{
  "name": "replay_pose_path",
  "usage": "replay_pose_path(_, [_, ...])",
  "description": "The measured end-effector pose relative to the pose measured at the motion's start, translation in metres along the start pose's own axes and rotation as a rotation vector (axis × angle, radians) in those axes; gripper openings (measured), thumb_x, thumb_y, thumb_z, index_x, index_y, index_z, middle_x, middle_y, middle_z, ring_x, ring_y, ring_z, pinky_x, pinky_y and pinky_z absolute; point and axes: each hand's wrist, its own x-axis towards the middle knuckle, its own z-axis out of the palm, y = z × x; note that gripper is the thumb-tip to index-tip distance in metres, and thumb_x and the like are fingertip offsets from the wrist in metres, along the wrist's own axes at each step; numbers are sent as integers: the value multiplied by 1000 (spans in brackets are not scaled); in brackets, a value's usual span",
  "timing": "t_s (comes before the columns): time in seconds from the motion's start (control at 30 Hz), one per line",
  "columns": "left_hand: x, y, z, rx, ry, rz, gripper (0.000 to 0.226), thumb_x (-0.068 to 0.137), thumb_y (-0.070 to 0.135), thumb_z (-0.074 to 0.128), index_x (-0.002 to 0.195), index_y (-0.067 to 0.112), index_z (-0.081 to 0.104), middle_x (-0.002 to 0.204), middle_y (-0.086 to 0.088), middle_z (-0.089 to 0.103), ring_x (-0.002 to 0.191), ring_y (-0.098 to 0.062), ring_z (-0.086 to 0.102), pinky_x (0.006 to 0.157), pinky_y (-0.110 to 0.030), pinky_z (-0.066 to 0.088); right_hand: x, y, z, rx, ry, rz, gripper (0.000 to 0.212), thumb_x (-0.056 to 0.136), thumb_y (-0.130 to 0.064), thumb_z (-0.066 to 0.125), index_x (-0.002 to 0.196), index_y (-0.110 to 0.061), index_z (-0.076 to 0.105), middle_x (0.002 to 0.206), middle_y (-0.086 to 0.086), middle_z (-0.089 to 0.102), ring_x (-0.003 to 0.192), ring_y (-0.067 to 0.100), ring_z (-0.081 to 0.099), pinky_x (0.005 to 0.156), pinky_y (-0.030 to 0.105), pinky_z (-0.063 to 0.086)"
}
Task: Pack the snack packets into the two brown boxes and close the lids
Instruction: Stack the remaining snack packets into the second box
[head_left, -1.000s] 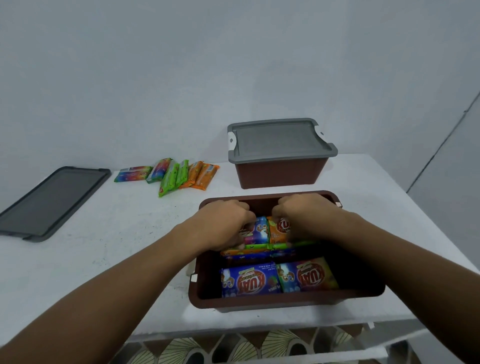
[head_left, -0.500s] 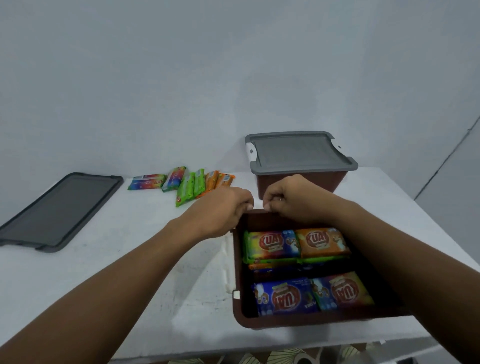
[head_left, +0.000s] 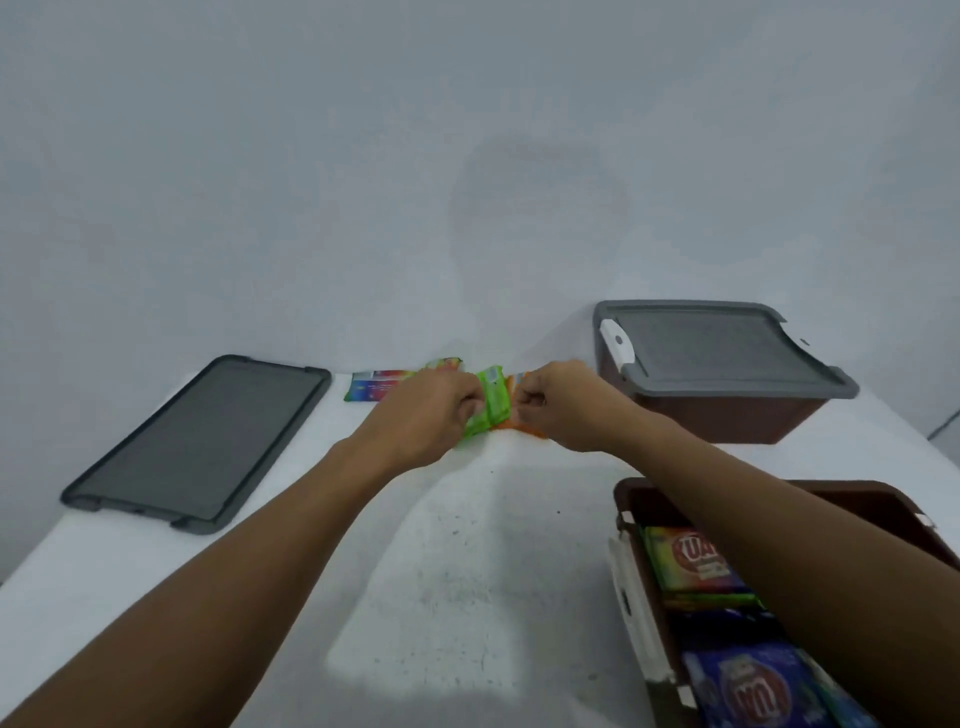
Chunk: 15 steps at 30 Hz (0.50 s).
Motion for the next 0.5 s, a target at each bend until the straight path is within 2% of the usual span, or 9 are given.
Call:
replay_pose_path(0.1, [14,-44,-6,0,-6,-53,17,100,13,52,86,14,62,79,4,60,73,-19,54,64,-36,44,34,-13,16,-63,-14,41,21,88,-13,55,75,-17,72,73,1,69,67,20,60,64,33,52])
replay_pose_path(0.2, [32,-86,-9,84,-40,-78,20,98,11,50,100,15,69,96,-2,68,87,-24,61,75,-41,52,71,-22,32,-35,-18,93,19,89,-17,58,94,-18,76,91,2,73,83,21,66,77,37,57])
replay_pose_path(0.33, [54,-132,-9,182,-153,-121,26,98,16,54,121,19,66,115,-2,64,103,-26,61,88,-42,51,115,-33,58,-140,-82,145,36,91,-31,65,126,-22,66,119,2,65,105,22,62,90,35,53])
replay_pose_path(0.43, [66,-161,1,270,-228,-131,30,98,28,56,127,21,58,124,-2,60,114,-26,58,93,-43,44,140,-34,83,-287,-118,137,48,90,-38,65,134,-23,57,128,5,58,113,26,56,95,39,46])
replay_pose_path(0.5, [70,-175,10,296,-273,-148,47,97,36,58,140,21,48,143,-3,51,131,-27,49,103,-47,38,154,-30,103,-360,-136,111,56,89,-44,66,139,-23,51,138,6,53,125,27,49,103,43,40])
